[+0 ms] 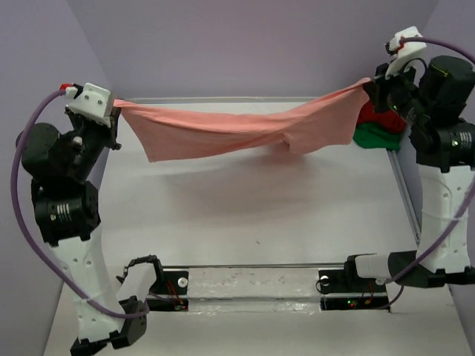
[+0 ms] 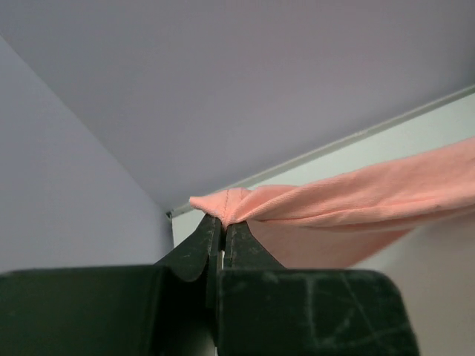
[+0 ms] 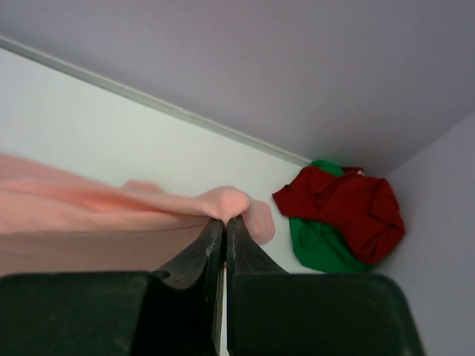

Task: Fold and stack the t-shirts
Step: Flatten out the tshirt

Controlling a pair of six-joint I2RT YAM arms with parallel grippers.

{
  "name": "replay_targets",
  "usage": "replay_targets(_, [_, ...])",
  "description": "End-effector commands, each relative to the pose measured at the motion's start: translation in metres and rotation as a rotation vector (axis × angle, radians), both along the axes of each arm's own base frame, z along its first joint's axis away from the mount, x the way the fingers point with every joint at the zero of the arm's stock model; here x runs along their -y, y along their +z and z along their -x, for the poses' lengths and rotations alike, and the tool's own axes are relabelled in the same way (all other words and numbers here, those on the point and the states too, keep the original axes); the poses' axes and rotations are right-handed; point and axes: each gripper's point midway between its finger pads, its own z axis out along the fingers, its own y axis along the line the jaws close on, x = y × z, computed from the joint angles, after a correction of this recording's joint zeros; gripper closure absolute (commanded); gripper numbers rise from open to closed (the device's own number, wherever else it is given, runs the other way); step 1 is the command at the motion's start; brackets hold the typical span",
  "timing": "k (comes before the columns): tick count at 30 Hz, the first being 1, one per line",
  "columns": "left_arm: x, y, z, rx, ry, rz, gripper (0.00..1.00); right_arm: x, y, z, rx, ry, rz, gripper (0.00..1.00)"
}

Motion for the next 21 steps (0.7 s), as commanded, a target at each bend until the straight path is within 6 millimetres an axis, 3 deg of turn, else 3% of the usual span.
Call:
replay_targets(1, [0.014, 0.038, 0.029, 0.158, -0.047, -0.014, 1.00, 0.017, 0.063, 0.045, 0.231, -0.072, -0.004, 1.00])
replay_targets(4, [0.010, 0.043, 0.026, 0.168, -0.032, 0.001, 1.00, 0.022, 0.068, 0.050, 0.251, -0.099, 0.003, 1.00])
replay_targets(8, [0.000, 0.033, -0.006, 0.118, -0.008, 0.051, 1.00, 0.029, 0.054, 0.025, 0.222, -0.142, 0.022, 1.00])
replay_targets(12, [-0.015, -0.003, -0.050, 0.023, 0.031, 0.085, 1.00, 0.029, 0.016, -0.026, 0.139, -0.155, 0.051, 1.00])
replay_targets(13, [-0.018, -0.013, -0.060, -0.002, 0.035, 0.086, 1.00, 0.028, -0.007, -0.050, 0.083, -0.151, 0.063, 1.00])
replay_targets(16, [-0.028, -0.045, -0.098, -0.078, 0.052, 0.105, 1.00, 0.022, -0.038, -0.089, 0.020, -0.128, 0.074, 1.00])
replay_targets(17, [-0.034, -0.062, -0.118, -0.123, 0.068, 0.113, 1.00, 0.020, -0.060, -0.115, -0.031, -0.121, 0.082, 1.00])
replay_targets(20, [-0.046, -0.072, -0.148, -0.159, 0.099, 0.119, 1.00, 0.019, -0.085, -0.152, -0.080, -0.125, 0.101, 1.00])
replay_targets(21, [-0.049, -0.076, -0.167, -0.181, 0.101, 0.123, 1.00, 0.020, -0.092, -0.173, -0.087, -0.133, 0.107, 1.00])
